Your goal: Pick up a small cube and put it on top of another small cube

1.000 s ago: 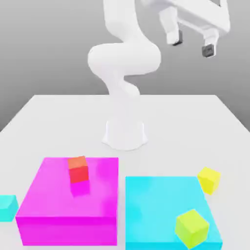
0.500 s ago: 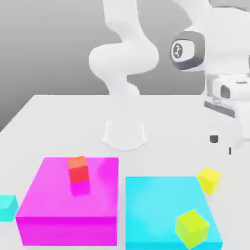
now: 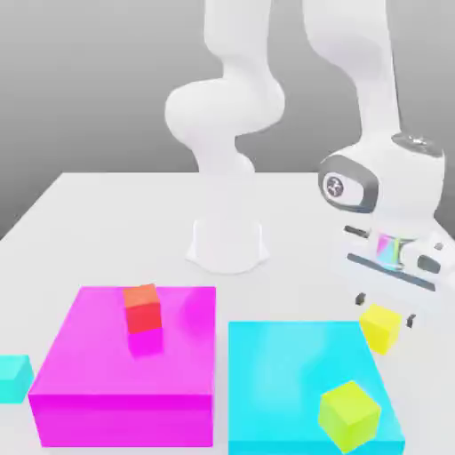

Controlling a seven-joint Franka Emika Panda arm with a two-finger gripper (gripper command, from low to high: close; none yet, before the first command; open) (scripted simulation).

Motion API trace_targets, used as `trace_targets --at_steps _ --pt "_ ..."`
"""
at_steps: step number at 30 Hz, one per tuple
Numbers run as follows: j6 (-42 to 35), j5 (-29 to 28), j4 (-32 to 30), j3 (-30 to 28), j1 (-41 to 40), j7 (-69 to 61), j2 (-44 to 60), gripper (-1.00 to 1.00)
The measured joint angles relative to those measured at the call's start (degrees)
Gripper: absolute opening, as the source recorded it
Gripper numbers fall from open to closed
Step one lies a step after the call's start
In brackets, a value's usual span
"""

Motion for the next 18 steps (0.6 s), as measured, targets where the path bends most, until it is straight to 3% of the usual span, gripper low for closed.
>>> trace_targets --at_steps 1,8,15,18 --pt "0.88 -0.27 0.17 -0.51 0.44 0.17 1.08 -1.0" --pt "0.6 -0.16 0.14 -0.45 0.42 0.1 0.89 -1.0" --pt "-9.56 3.7 -2.01 2.01 -1.0 -2.84 -11.48 -1.0" --pt "-11.99 5.85 1.95 1.82 -1.97 -7.84 -10.98 -1.0"
